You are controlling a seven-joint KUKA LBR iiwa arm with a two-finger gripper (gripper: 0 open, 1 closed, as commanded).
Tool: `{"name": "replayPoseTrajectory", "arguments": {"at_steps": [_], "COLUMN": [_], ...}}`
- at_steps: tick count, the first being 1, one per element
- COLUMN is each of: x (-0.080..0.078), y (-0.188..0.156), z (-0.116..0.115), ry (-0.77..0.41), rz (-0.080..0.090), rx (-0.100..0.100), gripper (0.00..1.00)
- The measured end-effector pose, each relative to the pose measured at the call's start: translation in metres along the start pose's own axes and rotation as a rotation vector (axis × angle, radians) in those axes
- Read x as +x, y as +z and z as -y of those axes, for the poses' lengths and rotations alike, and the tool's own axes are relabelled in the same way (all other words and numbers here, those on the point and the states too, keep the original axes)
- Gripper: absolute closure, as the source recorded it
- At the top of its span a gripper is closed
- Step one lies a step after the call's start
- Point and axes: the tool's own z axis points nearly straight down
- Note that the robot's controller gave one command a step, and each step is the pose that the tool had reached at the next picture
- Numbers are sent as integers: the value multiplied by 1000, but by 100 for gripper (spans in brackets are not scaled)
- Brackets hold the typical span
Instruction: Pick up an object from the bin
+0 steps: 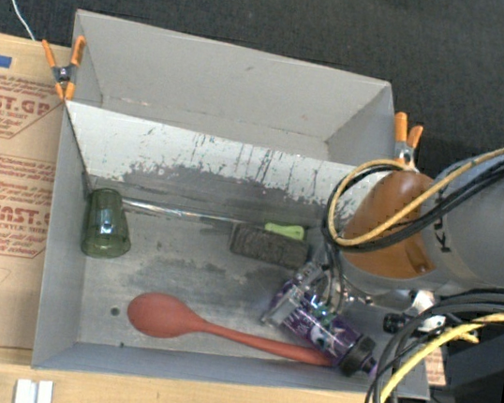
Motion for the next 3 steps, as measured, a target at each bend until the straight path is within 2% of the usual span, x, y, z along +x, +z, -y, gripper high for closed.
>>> {"name": "replayPoseTrajectory", "arguments": {"at_steps": [1, 3], "x": [6, 7], "y": [-1, 0], "z": [-3, -4], "ry": [-19, -37], "rz": [8, 5], "rx": [16, 15], "gripper": [100, 100]}}
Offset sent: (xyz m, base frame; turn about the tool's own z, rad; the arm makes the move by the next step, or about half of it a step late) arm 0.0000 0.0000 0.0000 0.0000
